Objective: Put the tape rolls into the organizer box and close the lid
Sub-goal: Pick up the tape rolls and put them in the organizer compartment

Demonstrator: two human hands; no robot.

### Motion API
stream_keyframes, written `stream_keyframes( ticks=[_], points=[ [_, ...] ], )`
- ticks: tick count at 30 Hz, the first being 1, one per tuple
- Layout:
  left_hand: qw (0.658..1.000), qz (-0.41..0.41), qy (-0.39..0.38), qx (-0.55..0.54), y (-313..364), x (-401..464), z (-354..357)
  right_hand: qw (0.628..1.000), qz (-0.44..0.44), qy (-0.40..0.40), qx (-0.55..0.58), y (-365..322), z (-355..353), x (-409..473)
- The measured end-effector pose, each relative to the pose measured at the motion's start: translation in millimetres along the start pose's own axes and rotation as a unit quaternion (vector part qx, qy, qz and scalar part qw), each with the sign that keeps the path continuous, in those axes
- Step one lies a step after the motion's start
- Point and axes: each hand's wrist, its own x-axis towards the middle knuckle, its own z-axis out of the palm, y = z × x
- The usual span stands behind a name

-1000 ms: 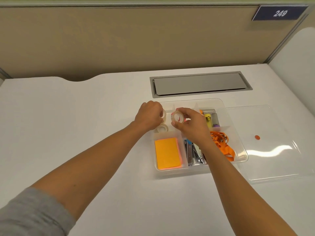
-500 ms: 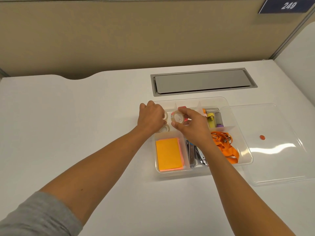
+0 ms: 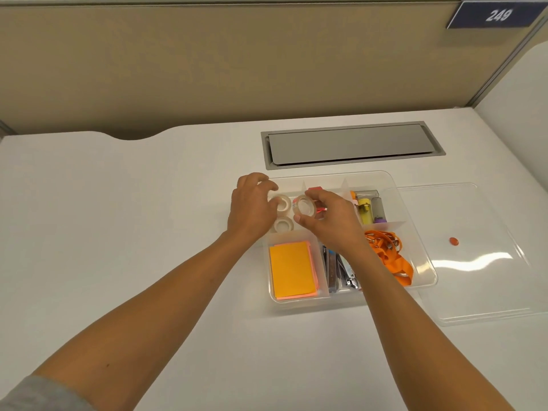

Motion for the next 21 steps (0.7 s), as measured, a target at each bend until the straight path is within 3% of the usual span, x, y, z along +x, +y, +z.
stream_keyframes(
  ticks=[4, 9, 21],
  points=[
    [0.989, -0.087, 0.017, -0.120, -2.7, -12.4, -12.9, 0.997, 0.006, -0.055, -0.055, -7.9, 6.1, 7.6],
    [0.960, -0.190, -0.054, -0.201, -4.4, -25.8, -13.0, 0.982, 0.055, -0.129, -0.128, -15.1, 17.8, 20.2],
    [0.930, -0.225, -0.086, -0.276, -11.9, -31.8, -22.3, 0.956, 0.073, -0.175, -0.224, -35.4, 35.3, 40.6]
  ],
)
